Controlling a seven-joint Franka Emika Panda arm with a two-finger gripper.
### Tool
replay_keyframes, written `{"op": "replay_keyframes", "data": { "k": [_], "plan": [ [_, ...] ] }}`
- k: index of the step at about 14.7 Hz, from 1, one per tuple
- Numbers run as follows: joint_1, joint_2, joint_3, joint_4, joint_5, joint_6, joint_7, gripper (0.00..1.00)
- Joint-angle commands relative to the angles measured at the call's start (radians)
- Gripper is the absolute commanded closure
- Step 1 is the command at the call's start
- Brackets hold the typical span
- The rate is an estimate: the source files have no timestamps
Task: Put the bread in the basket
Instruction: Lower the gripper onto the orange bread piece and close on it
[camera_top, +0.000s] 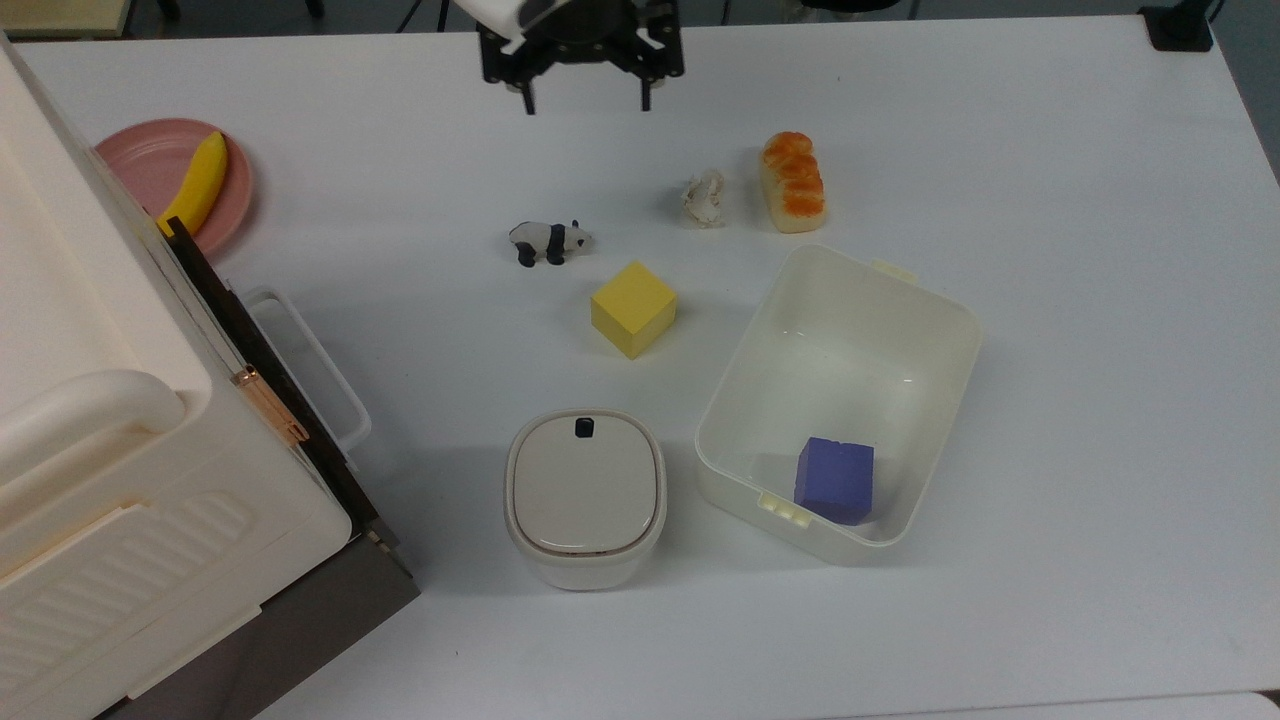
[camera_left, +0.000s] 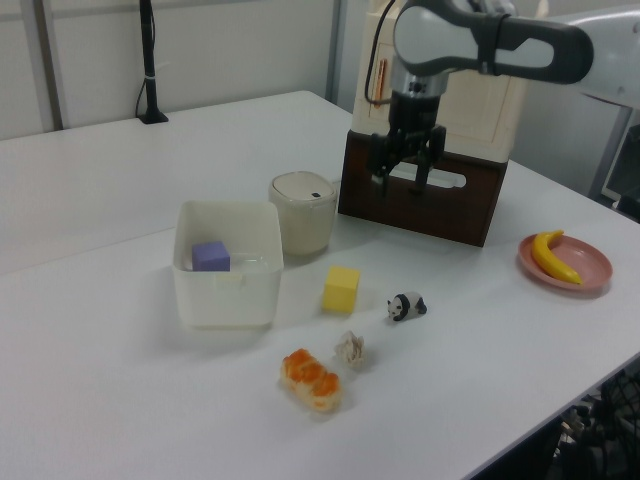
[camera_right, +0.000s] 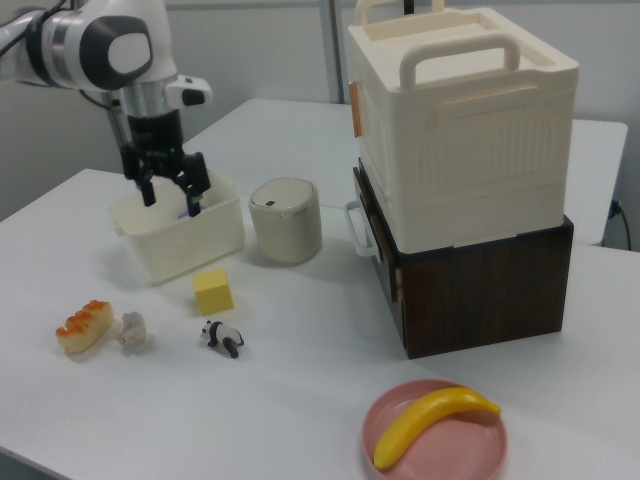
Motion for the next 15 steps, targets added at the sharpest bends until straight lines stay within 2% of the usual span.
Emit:
{"op": "replay_keyframes", "data": {
  "k": [1,3,6,9,11,15],
  "plan": [
    [0.083,-0.020,-0.008,-0.072,0.003,0.010,-0.005,0.00],
    [0.129,-0.022,-0.007,-0.101,0.005,0.050,0.028,0.00],
    [0.235,-0.022,-0.001,-0.221,0.005,0.206,0.120,0.00],
    [0.253,-0.015,0.045,-0.297,0.003,0.307,0.168,0.00],
    [0.285,-0.002,0.049,-0.324,0.002,0.329,0.168,0.00],
    [0.344,0.086,0.049,-0.336,-0.015,0.381,0.189,0.00]
  ]
}}
